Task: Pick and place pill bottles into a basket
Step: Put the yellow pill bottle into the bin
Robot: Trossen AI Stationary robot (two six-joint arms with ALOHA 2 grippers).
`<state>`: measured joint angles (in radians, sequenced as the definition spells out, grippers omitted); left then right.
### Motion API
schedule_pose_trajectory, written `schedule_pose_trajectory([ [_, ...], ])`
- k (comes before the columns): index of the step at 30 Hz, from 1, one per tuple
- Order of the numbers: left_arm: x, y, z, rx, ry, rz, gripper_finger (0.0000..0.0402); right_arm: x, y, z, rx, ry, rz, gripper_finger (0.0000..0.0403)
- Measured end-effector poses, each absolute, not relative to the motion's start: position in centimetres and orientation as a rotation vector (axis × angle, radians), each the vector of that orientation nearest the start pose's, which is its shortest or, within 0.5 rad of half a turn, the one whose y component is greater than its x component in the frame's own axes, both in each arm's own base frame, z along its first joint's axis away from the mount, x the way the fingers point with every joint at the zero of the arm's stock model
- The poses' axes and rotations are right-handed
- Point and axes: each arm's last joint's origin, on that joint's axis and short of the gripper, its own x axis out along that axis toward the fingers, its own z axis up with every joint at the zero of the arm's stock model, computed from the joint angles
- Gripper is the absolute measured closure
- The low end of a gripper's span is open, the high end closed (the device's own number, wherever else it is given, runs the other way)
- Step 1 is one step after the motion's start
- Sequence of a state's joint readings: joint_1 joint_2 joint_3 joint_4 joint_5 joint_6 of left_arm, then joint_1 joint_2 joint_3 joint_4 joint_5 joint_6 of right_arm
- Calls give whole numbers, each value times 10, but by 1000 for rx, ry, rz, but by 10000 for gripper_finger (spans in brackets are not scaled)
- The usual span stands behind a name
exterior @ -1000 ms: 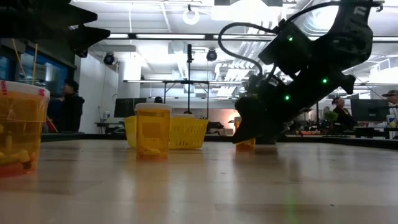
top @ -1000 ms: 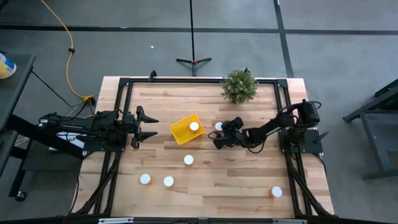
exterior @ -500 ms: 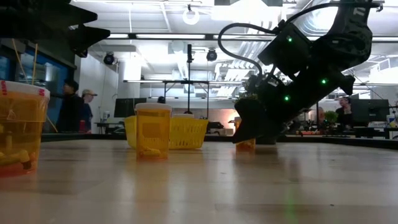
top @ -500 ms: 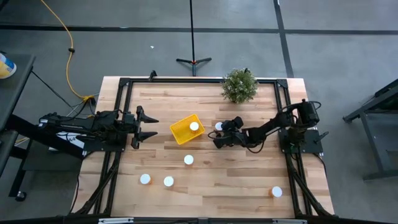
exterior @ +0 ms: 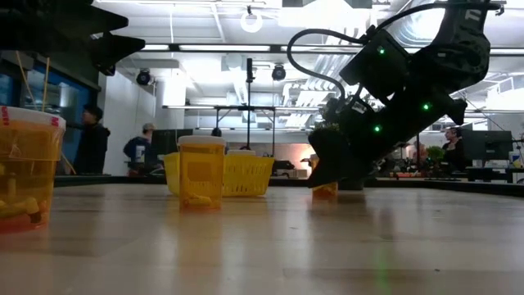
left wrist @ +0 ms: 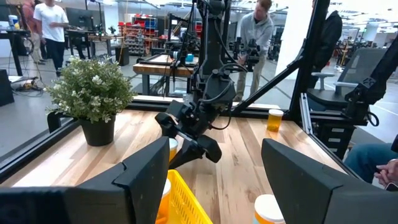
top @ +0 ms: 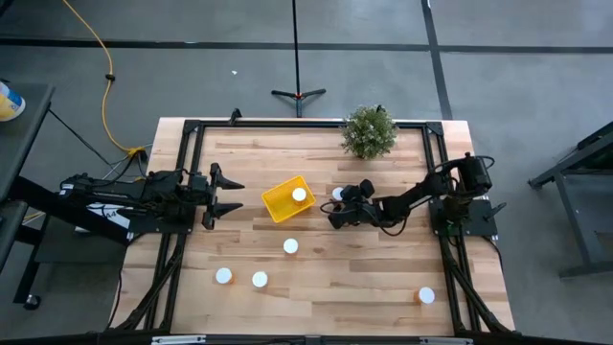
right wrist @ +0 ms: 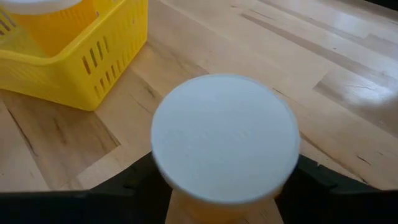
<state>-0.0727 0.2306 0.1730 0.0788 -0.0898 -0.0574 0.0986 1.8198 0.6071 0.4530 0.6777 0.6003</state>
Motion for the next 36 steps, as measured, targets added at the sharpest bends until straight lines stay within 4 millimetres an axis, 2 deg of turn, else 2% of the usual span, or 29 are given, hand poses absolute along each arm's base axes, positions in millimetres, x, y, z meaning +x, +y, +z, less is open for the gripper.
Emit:
schedule_pose_trajectory([
  [9, 108, -5, 212, -59, -21, 17, 112, 293, 11, 89, 275, 518, -731, 237],
  [18, 108, -5, 212, -59, -21, 17, 112, 295, 11, 91, 311, 482, -730, 220],
  [25, 108, -5, 212, -59, -22, 17, 112, 303, 15, 106, 329, 389, -629, 241],
  [36, 108, -5, 212, -59, -21, 17, 112, 307, 28, 134, 274, 247, -539, 237],
])
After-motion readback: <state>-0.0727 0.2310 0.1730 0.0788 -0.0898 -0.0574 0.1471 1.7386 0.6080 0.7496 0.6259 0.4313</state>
